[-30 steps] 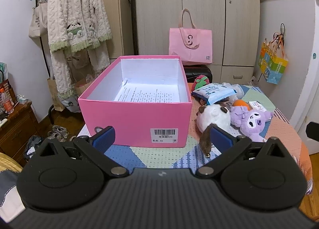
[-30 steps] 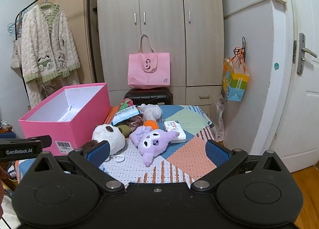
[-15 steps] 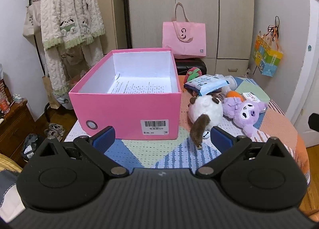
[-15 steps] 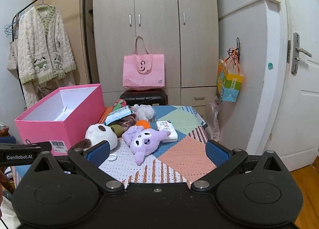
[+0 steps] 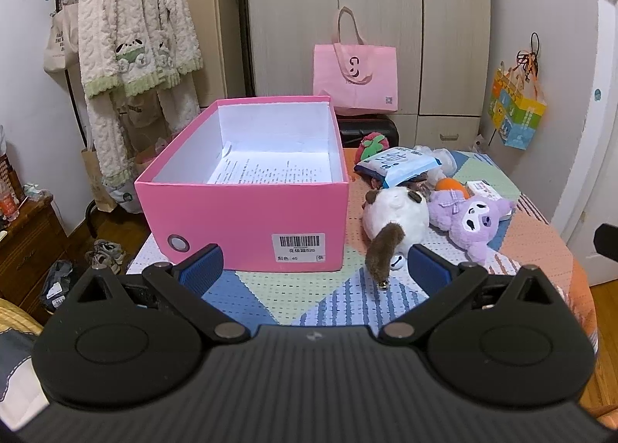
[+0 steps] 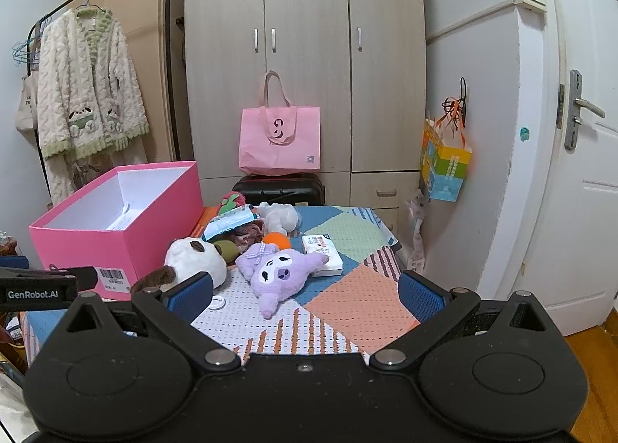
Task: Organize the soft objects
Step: 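Reach the left gripper to the purple plush and close on it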
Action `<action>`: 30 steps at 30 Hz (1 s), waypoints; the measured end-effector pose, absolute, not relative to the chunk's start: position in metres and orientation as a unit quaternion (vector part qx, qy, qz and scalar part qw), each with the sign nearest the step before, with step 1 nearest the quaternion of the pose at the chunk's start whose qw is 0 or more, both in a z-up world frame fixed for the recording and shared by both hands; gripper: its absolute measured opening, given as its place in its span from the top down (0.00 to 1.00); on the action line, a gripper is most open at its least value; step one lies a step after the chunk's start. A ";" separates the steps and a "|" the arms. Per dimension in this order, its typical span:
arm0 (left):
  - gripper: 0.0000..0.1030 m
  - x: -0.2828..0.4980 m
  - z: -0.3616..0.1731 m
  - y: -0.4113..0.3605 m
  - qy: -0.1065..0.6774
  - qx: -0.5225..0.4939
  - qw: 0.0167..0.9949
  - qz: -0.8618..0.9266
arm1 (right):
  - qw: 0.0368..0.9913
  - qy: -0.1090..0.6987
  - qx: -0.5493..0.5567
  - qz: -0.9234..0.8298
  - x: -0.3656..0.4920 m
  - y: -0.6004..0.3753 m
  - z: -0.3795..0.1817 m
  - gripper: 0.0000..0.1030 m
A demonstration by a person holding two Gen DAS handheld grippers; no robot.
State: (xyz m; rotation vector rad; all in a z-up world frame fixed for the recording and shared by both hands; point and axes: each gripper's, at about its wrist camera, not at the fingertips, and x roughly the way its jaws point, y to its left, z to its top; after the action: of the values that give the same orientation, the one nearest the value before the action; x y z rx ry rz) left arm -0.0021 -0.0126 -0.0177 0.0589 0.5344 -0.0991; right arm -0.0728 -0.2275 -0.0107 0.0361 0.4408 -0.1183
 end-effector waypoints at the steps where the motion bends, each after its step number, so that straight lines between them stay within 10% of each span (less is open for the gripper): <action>1: 0.00 -0.002 -0.017 -0.013 0.264 0.031 0.963 -0.049 | 0.975 0.215 0.009 -0.058 -0.075 -0.227 -0.009 0.00; 30: 0.03 0.078 0.004 -0.092 0.272 0.041 0.931 -0.239 | 0.971 0.206 -0.048 0.115 0.007 -0.258 -0.026 0.00</action>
State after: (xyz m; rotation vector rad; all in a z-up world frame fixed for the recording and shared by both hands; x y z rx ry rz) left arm 0.0775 -0.0921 0.0044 0.0833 0.5561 -0.4889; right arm 0.0071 -0.2583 -0.0263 -0.0975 0.4160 0.2318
